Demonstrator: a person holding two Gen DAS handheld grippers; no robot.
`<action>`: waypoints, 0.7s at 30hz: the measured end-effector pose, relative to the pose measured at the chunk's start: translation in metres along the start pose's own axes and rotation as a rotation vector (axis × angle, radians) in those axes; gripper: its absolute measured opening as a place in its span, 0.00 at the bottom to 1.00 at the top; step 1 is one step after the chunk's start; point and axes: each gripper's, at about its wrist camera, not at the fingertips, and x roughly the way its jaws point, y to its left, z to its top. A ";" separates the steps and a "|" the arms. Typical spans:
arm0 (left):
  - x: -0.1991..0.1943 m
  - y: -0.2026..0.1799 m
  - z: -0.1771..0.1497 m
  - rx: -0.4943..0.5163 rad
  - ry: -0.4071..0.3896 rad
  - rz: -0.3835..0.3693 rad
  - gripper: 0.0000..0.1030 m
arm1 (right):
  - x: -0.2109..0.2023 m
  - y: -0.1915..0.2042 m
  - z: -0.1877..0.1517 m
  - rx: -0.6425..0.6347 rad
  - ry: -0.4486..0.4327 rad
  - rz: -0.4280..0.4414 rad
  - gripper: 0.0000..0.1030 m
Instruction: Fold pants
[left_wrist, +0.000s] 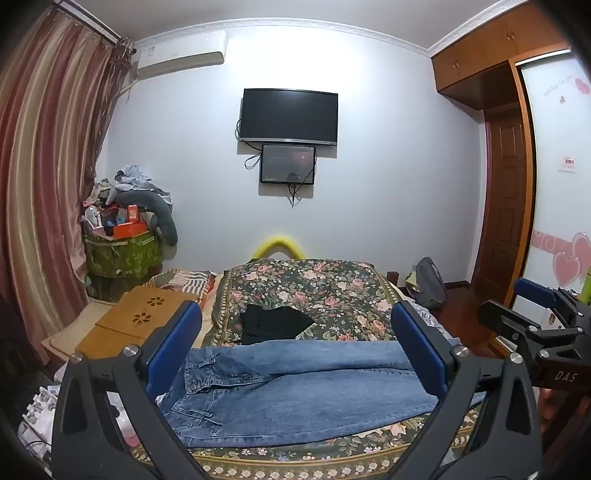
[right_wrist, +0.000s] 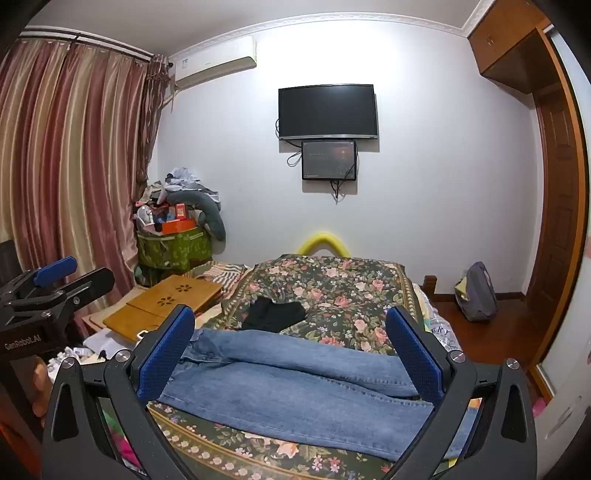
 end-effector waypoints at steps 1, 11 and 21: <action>0.000 0.000 0.000 -0.003 0.003 -0.004 1.00 | 0.000 0.000 0.000 0.000 0.000 0.000 1.00; -0.002 -0.001 -0.001 -0.007 -0.007 0.002 1.00 | 0.001 0.005 0.002 -0.002 0.000 0.005 1.00; 0.004 0.003 0.000 -0.009 0.000 0.002 1.00 | 0.002 0.004 0.001 -0.003 0.000 0.004 1.00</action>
